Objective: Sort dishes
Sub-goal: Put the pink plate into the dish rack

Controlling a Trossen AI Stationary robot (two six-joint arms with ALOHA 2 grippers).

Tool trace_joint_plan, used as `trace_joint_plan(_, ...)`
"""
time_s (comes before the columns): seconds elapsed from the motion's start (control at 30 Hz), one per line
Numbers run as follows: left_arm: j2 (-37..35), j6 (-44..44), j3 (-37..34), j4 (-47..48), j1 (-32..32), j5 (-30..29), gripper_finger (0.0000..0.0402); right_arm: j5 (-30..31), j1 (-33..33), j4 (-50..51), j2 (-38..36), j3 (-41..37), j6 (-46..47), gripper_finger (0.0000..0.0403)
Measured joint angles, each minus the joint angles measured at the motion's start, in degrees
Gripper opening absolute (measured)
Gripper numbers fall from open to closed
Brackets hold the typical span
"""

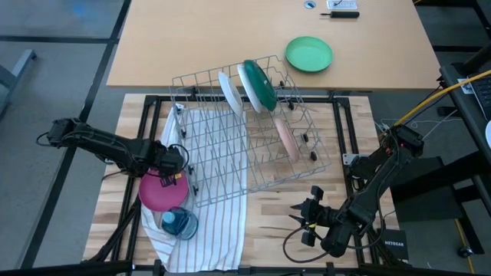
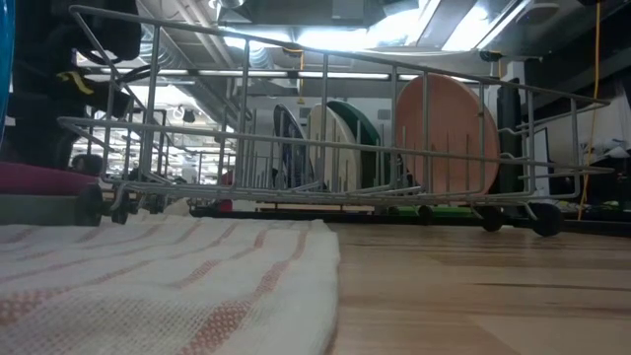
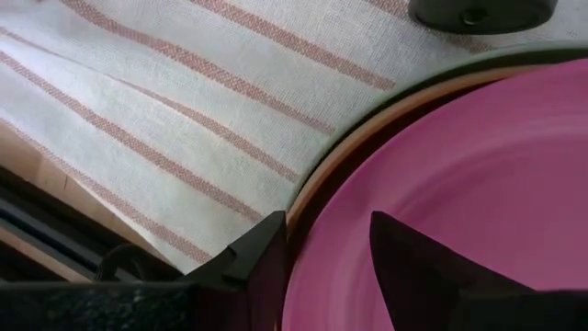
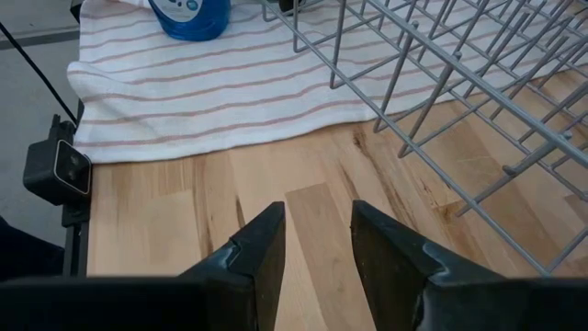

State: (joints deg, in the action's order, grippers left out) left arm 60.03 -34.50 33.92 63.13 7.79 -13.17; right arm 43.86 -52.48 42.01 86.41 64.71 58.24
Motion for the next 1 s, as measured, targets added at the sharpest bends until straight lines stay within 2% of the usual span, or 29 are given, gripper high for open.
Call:
trace_joint_plan(0.37,0.0,-1.5,1.44,0.97,0.0,-0.22,0.0149,0.02,0.0,0.04,-0.02,0.0,0.0,0.0129)
trace_joint_plan(0.53,0.0,-3.58,0.94,0.58,-0.11,-3.56,0.0149,0.02,0.0,0.03,-0.02,0.0,0.02,0.0129)
trace_joint_plan(1.0,0.01,-6.29,-0.71,-1.13,-3.97,-1.57,0.0149,0.02,0.0,-0.02,-0.04,0.0,0.44,0.0129)
